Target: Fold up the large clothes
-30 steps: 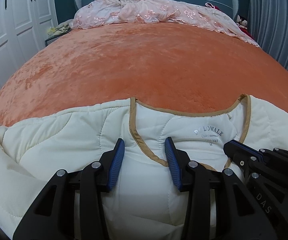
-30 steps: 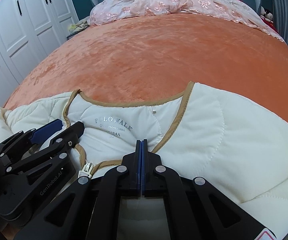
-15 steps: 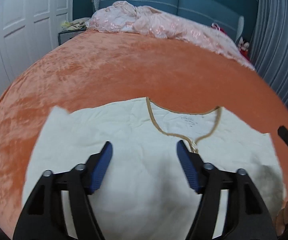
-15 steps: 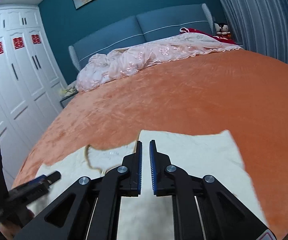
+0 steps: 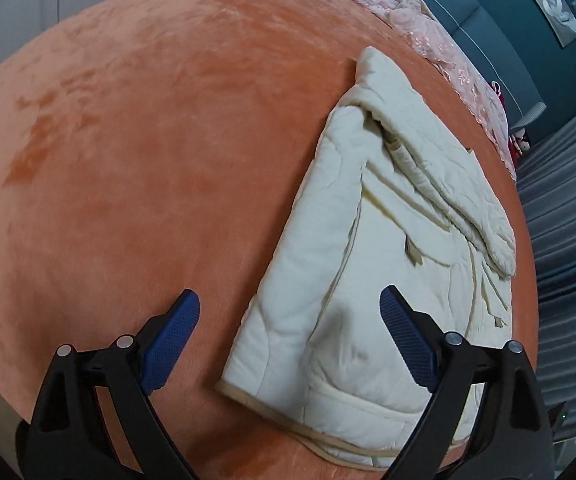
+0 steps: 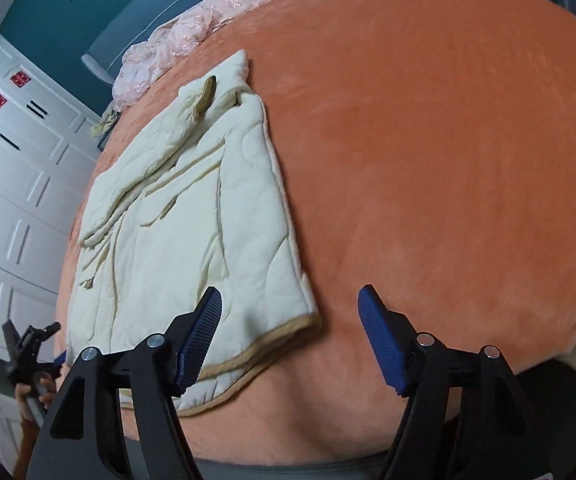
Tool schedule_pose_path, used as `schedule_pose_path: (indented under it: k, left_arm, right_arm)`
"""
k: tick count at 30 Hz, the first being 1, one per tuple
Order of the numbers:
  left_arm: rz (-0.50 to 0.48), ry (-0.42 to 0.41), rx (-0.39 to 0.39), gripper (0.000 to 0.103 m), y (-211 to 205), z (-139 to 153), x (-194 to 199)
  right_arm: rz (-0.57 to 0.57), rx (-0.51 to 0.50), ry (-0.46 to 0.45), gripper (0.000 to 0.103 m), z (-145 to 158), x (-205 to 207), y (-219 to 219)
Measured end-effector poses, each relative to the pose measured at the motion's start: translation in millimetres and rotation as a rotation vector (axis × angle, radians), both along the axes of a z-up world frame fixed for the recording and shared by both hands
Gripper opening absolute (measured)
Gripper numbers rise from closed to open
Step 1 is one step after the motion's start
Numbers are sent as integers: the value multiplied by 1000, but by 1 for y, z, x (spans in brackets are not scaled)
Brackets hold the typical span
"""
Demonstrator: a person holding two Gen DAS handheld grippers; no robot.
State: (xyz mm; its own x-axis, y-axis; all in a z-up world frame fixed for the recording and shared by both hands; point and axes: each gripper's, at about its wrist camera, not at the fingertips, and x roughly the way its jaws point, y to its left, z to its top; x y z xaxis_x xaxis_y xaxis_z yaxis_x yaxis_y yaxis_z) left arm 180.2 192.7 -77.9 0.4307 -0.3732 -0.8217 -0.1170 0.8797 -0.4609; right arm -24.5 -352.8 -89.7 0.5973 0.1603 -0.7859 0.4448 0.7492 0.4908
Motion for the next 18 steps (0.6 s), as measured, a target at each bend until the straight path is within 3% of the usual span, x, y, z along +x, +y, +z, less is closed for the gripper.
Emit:
schedule_pose_path:
  k: [3, 5, 7, 9, 10, 12, 18]
  left_arm:
    - [-8, 3, -16, 89, -11, -9, -6]
    - [-22, -8, 13, 87, -20, -12, -6]
    - [-32, -5, 33, 76, -30, -13, -5]
    - [-50, 18, 49, 36, -34, -12, -4]
    - [-56, 25, 42, 28, -35, -9, -4]
    - [-66, 9, 41, 16, -31, 4, -9]
    - [-152, -62, 74, 11, -27, 61, -45]
  right_arm:
    - [-7, 78, -19, 70, -15, 2, 15]
    - [-29, 79, -25, 70, -21, 8, 21]
    - [-47, 70, -35, 67, -20, 17, 23]
    - [-57, 97, -40, 37, -17, 25, 23]
    - [-54, 103, -28, 12, -15, 29, 24]
    - [-47, 64, -26, 8, -2, 31, 26]
    - [76, 21, -47, 5, 50, -8, 29]
